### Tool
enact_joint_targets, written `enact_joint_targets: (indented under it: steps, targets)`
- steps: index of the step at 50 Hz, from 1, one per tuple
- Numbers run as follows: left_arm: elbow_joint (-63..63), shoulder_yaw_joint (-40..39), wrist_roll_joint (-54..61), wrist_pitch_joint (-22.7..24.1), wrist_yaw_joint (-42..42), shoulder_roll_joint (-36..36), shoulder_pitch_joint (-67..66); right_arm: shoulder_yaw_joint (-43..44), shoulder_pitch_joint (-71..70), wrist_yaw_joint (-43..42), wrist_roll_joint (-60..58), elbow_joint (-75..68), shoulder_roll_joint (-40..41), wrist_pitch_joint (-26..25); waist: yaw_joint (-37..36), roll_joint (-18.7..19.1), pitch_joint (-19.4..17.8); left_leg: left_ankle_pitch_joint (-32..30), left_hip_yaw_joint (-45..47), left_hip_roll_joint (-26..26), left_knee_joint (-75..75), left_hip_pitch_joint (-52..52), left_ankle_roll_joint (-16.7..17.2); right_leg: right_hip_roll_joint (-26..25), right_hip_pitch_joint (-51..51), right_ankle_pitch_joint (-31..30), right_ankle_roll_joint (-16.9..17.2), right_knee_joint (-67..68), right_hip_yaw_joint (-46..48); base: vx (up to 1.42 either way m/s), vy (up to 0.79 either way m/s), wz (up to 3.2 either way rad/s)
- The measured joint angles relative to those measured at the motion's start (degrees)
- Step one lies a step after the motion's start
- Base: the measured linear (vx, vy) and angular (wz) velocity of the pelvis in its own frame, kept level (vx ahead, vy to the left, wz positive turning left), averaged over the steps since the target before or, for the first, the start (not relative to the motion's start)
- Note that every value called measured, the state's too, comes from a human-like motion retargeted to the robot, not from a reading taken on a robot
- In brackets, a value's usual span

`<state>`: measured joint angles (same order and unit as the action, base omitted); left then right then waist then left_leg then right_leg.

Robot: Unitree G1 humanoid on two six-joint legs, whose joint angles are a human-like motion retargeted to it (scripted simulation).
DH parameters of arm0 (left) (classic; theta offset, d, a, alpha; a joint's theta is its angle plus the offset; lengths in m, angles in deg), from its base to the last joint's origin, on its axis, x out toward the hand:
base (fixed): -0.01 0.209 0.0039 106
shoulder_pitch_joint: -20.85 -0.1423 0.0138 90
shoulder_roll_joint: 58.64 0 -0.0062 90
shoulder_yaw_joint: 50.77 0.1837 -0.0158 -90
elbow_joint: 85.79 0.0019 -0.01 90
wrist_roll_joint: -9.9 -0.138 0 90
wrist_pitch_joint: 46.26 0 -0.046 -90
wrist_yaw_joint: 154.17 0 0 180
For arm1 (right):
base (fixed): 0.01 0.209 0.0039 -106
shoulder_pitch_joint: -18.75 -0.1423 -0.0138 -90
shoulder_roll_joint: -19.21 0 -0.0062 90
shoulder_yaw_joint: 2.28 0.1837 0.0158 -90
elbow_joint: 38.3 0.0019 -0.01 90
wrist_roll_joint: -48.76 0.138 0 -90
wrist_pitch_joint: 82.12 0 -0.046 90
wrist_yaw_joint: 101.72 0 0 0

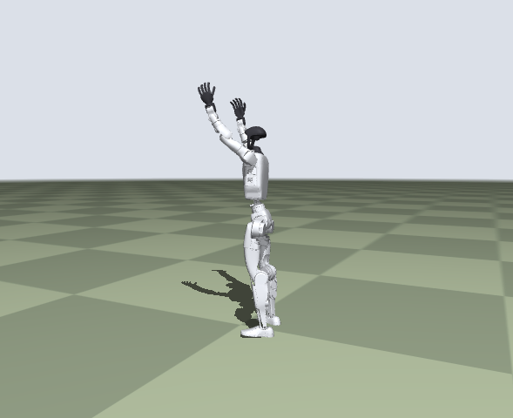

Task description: In place motions

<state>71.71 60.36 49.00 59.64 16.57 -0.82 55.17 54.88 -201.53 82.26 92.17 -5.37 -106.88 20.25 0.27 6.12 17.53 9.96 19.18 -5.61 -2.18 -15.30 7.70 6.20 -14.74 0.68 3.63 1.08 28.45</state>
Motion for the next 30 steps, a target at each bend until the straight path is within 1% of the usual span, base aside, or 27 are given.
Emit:
enact_joint_targets:
  steps: [4,10,14,25,30]
  targets:
    - [0.05,0.89,0.27,0.64,-0.12,-1.33,1.41,0.05,-1.16,-1.24,1.73,-0.1,-0.57,-0.02,-0.34,0.07,-0.44,0.19,0.11,0.13,0.0,0.4,0.0,-0.02,0.32,0.19,-0.05,-0.01,-0.1,-0.01,0.02,-0.02]
    - [-1.02,1.6,-0.38,0.78,-0.02,-0.95,0.28,1.46,0.78,-0.02,7.35,-0.72,0.22,1.28,-0.52,-0.04,-0.14,0.36,-0.04,0.3,0.09,0.94,-0.04,0.03,0.79,0.35,-0.03,0.04,-0.04,0.01,0.0,-0.01]
    - [-0.35,1.63,-0.25,0.1,0.21,-0.31,0.47,0.75,1.17,-0.14,6.24,-1.09,0.47,1.12,-0.58,-0.07,-0.12,0.27,-0.21,0.33,0.07,0.85,0.0,0.09,0.88,0.39,-0.01,0.0,0.17,0.0,0.0,0.0]
    - [0.31,2.12,-2.67,0.59,-0.39,-0.4,-0.34,-0.01,2.24,-0.62,4.08,-0.95,1.09,1.21,-1.11,-0.55,-0.58,0.1,-0.44,0.24,0.02,1.11,-0.06,-0.12,1.5,0.39,-0.06,-0.19,0.56,0.0,0.0,0.0]
    - [0.67,2.61,-4.16,0.7,-0.71,-0.4,-1.5,-0.39,2.99,-1.53,2.11,-1.52,0.74,1.6,-1.23,-1.0,-0.24,0.04,-0.46,0.04,0.0,0.92,-0.1,-0.39,1.51,0.38,-0.09,-0.24,0.64,0.0,0.0,0.0]
